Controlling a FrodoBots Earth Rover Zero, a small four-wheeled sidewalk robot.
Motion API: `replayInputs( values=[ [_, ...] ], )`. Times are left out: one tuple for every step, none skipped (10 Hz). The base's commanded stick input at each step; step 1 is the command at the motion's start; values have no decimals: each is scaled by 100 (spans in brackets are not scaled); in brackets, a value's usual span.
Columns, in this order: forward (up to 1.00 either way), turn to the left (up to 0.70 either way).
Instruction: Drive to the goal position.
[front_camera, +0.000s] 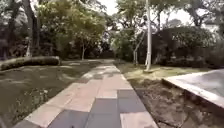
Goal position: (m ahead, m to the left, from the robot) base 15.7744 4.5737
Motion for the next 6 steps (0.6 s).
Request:
replayInputs(
  values=[
    [100, 0],
    [100, 0],
    [100, 0],
    [100, 0],
    [100, 0],
    [100, 0]
  ],
)
